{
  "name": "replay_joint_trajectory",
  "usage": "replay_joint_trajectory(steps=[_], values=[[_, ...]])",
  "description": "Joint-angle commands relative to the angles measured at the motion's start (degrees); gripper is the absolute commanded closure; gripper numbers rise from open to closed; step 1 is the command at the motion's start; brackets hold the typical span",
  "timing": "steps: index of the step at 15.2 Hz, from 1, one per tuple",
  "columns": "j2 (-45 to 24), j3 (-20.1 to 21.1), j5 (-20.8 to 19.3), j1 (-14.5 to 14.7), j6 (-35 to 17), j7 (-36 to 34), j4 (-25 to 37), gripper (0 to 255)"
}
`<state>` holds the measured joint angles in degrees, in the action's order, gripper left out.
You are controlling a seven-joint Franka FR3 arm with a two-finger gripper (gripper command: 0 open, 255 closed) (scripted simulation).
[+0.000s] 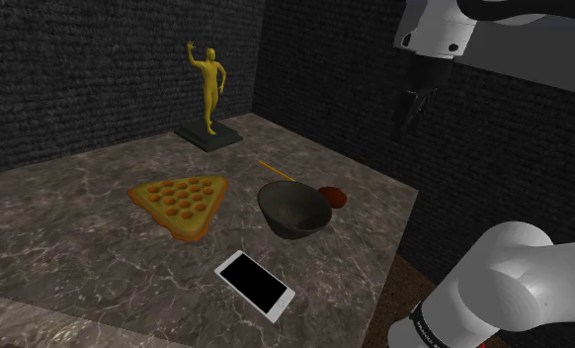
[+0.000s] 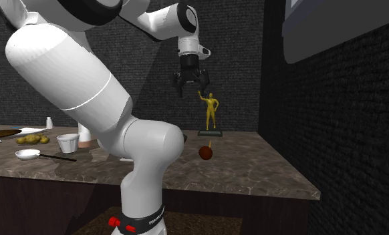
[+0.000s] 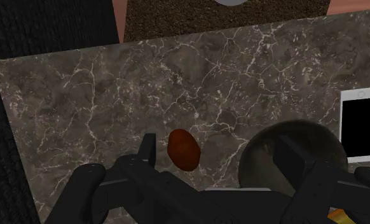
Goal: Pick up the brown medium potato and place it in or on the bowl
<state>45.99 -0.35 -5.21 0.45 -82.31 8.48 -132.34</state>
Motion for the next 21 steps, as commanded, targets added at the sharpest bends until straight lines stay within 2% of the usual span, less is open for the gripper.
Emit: replay_joint_trajectory(steps=[1, 11, 21], values=[[0.0, 0.0, 0.0, 0.0, 0.0, 0.0, 0.0, 0], [-15.68, 0.77, -4.03, 1.5, -16.06, 2.89, -5.23, 0], [-36.29, 2.01, -9.74, 1.92, -30.13, 3.5, -3.7, 0]])
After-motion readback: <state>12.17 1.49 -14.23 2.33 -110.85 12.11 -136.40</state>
